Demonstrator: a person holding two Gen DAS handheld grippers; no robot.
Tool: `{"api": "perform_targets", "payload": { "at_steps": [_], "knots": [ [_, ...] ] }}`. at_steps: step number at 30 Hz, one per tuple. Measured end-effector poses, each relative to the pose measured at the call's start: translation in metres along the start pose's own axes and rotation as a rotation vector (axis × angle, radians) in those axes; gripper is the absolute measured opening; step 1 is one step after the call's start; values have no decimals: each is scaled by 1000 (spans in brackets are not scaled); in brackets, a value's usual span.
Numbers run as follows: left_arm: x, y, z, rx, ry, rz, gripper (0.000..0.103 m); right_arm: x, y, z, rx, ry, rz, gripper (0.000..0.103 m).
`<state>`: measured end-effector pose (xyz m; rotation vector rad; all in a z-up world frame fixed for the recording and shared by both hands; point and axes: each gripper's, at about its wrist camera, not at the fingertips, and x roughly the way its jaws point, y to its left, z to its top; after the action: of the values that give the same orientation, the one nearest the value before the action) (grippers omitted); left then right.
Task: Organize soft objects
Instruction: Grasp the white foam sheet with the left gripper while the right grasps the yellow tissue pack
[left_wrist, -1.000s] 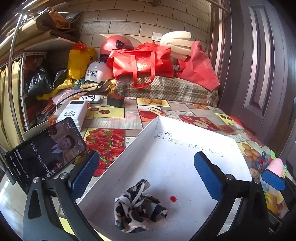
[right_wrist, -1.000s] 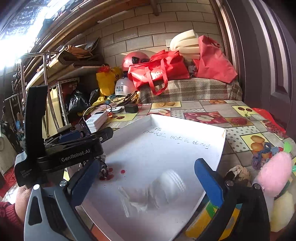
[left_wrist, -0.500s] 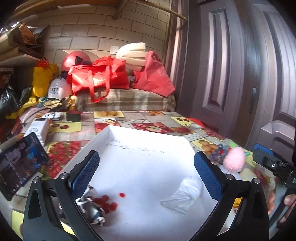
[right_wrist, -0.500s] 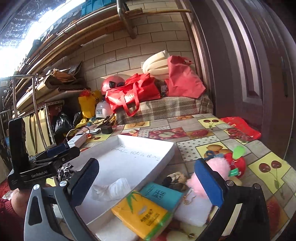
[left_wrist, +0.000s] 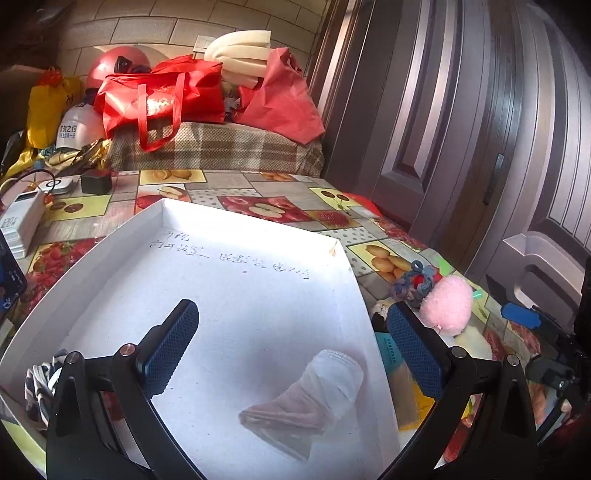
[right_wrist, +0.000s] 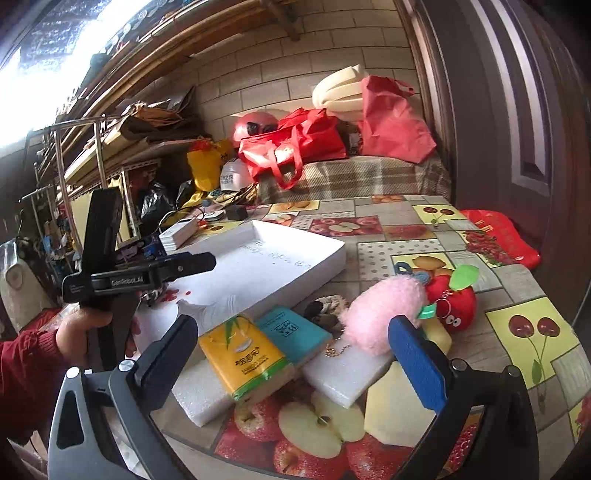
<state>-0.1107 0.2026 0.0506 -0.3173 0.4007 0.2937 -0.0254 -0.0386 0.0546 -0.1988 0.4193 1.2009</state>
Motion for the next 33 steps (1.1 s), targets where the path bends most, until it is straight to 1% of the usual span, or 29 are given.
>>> {"api": "perform_targets", "payload": {
  "at_steps": [2,3,5,7,9,11,12,14,15,16,18,20,22,25,27,30,32,33],
  "knots": [
    [-9,7,1,7,-42,64,103,17,18,0,-92,69,54,103],
    [-14,11,1,0,-70,84,103,25,27,0,-135,96,68,103],
    [-26,14,-2,-10,-118,97,103,38,38,1,-192,113,61,102],
    [-35,12,-5,-5,-145,106,103,51,43,1,-218,140,65,102],
    [-44,7,-9,-4,-153,74,103,64,44,0,-223,188,72,102],
    [-51,-3,-13,0,-156,20,103,73,42,-2,-218,238,81,102],
    [-56,-9,-15,8,-157,-7,103,75,40,-3,-214,248,82,100],
    [-62,-22,-18,37,-157,-57,103,73,39,-4,-208,249,83,81],
    [-64,-28,-21,51,-154,-77,103,73,38,-4,-206,251,85,57],
    [-66,-33,-22,63,-143,-98,103,71,37,-4,-204,249,87,56],
    [-65,-44,-26,84,-98,-146,103,60,33,-4,-191,207,81,53],
    [-59,-56,-32,117,-29,-174,103,42,24,0,-146,125,55,53],
    [-49,-71,-38,160,57,-182,103,20,7,0,-65,41,8,53],
    [-37,-95,-45,225,139,-165,103,-6,-25,1,60,-48,-92,53],
    [-29,-109,-51,253,192,-160,103,-16,-41,0,112,-74,-143,53],
    [-14,-125,-56,284,255,-109,103,-22,-51,0,154,-93,-156,53],
    [-4,-129,-60,290,289,-59,101,-22,-48,0,147,-93,-157,53],
    [2,-129,-62,295,317,-48,97,-21,-46,0,138,-90,-161,53]
  ]
}}
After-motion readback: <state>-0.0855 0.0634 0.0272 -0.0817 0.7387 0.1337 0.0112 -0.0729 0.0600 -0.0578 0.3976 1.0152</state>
